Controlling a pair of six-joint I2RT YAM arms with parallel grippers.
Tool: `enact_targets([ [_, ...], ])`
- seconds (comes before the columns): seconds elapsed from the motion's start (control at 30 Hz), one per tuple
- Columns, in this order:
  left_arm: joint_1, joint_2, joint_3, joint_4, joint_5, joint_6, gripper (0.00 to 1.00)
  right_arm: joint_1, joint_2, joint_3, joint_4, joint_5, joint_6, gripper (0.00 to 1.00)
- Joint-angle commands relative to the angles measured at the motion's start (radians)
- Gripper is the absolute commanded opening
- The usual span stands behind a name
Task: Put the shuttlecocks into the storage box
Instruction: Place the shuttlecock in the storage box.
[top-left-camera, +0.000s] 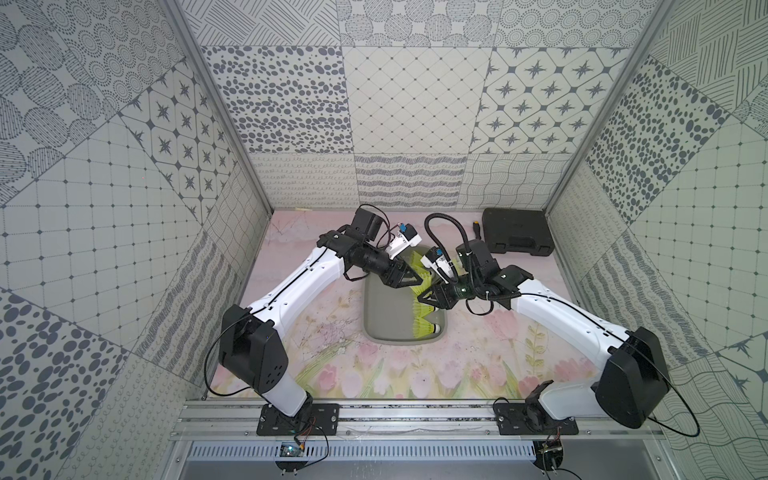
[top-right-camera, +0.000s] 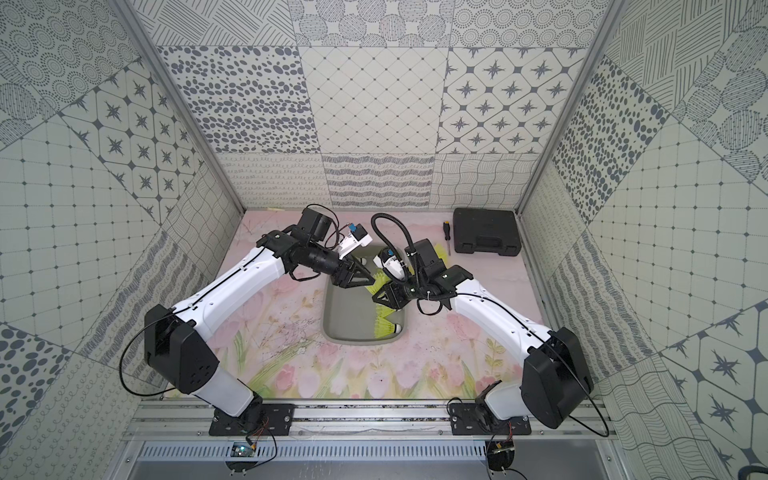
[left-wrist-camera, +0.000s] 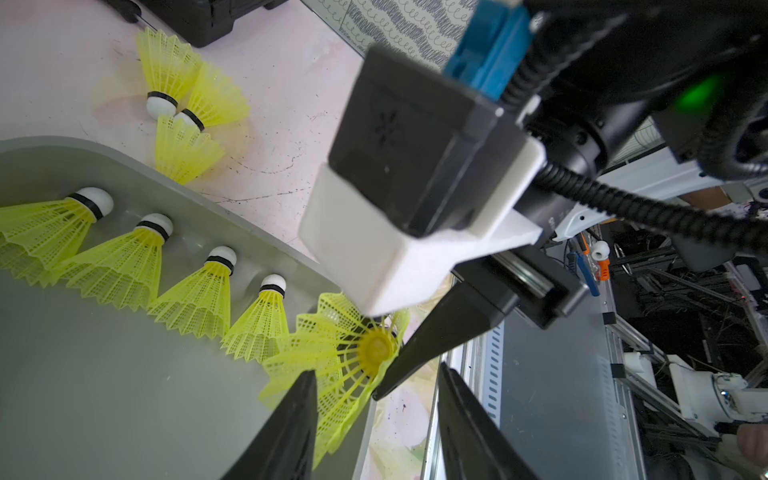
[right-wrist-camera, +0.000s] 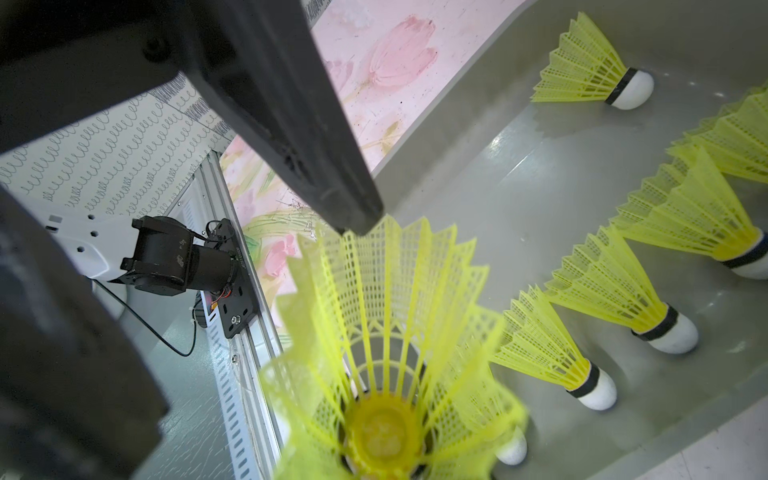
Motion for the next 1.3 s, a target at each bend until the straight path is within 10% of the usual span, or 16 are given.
enact_targets([
  [0.0,-0.006,0.015,0.016,-0.044,0.079,0.057,0.43,0.006,0.014,0.03,0.01,-0.021,-0.017,0.25],
  [0.37,-0.008,0.044,0.023,-0.078,0.106,0.039,0.0,0.006,0.021,0.032,0.002,0.008,-0.014,0.26],
  [0.63,-0.008,-0.01,-0.053,0.119,0.011,-0.182,0.0,0.006,-0.031,-0.027,0.066,0.193,0.012,0.66],
  [0.93,-0.008,-0.141,-0.342,0.613,-0.325,-0.656,0.0,0.005,-0.196,-0.168,0.203,0.547,0.098,0.73],
  [1.27,-0.007,-0.146,-0.503,0.758,-0.557,-0.884,0.0,0.005,-0.329,-0.273,0.283,0.724,0.146,0.74],
])
